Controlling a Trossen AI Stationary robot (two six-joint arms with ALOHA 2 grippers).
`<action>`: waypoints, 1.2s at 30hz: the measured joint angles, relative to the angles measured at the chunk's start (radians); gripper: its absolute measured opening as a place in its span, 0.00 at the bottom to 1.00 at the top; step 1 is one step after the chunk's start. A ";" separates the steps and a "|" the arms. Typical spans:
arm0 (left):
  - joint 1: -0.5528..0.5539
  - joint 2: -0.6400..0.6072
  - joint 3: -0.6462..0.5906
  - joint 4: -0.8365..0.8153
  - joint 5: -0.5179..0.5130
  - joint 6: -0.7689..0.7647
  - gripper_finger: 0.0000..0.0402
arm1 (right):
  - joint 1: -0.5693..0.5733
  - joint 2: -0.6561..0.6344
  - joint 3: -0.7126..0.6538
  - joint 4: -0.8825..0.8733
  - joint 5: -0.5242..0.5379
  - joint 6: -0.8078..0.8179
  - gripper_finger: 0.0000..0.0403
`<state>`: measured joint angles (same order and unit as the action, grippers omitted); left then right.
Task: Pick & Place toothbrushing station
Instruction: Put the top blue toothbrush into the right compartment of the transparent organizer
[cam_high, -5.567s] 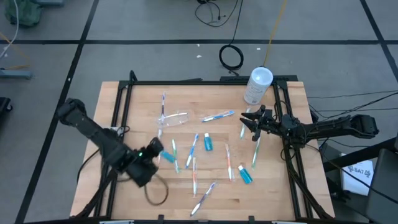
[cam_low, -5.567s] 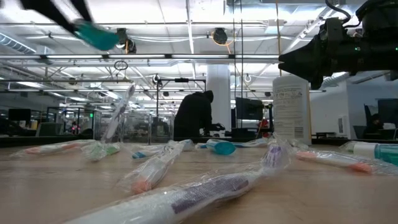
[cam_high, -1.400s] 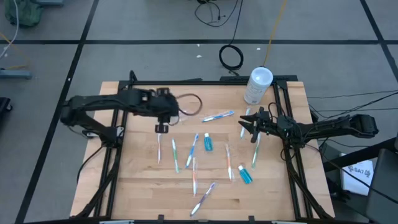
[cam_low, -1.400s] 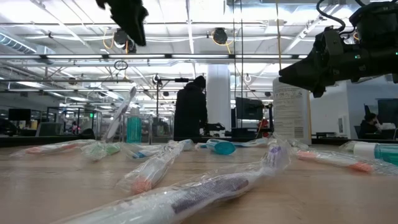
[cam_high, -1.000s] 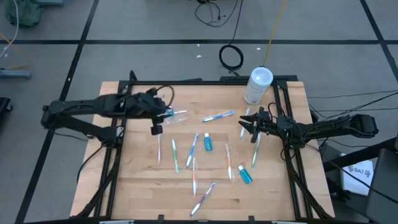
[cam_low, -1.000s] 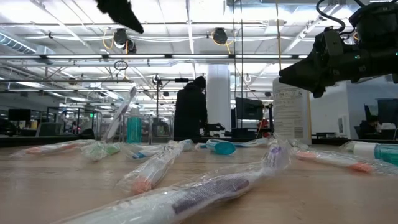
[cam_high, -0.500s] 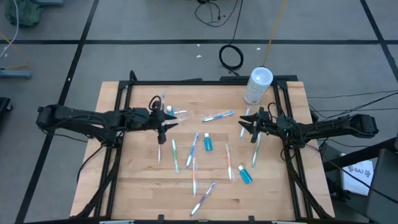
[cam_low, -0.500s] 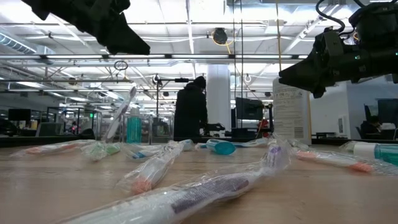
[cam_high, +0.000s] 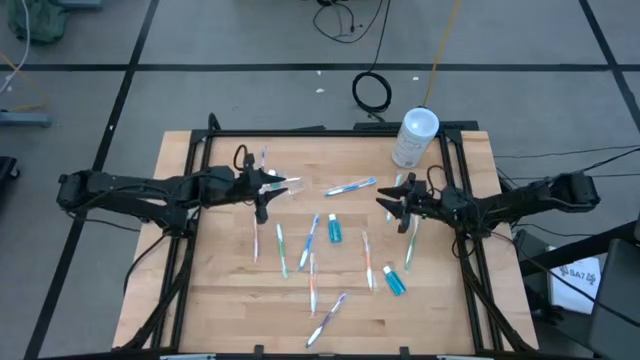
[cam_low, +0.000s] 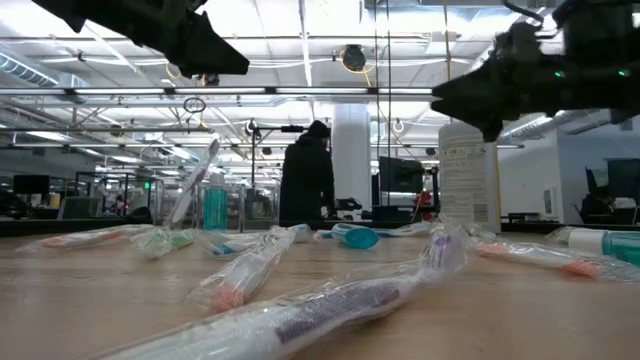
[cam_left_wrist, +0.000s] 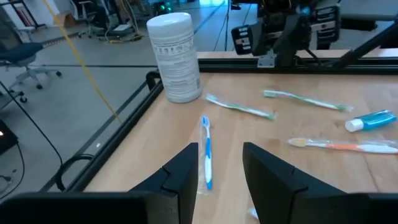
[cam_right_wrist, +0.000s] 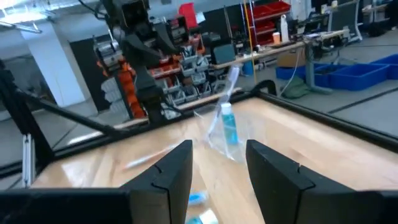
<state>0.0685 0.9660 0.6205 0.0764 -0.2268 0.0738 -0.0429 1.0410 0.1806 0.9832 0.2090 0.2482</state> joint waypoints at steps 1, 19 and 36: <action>0.004 0.000 0.000 0.001 0.000 0.000 0.33 | -0.001 0.038 0.020 -0.002 0.001 0.006 0.35; 0.015 0.000 0.000 0.016 0.002 -0.031 0.33 | -0.066 0.462 0.452 -0.506 -0.002 -0.192 0.35; 0.014 0.000 0.000 0.018 0.054 -0.039 0.33 | -0.310 0.502 0.611 -0.969 -0.189 -0.449 0.48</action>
<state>0.0826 0.9661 0.6205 0.0941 -0.1730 0.0353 -0.3527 1.5434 0.7917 0.0141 0.0198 -0.2012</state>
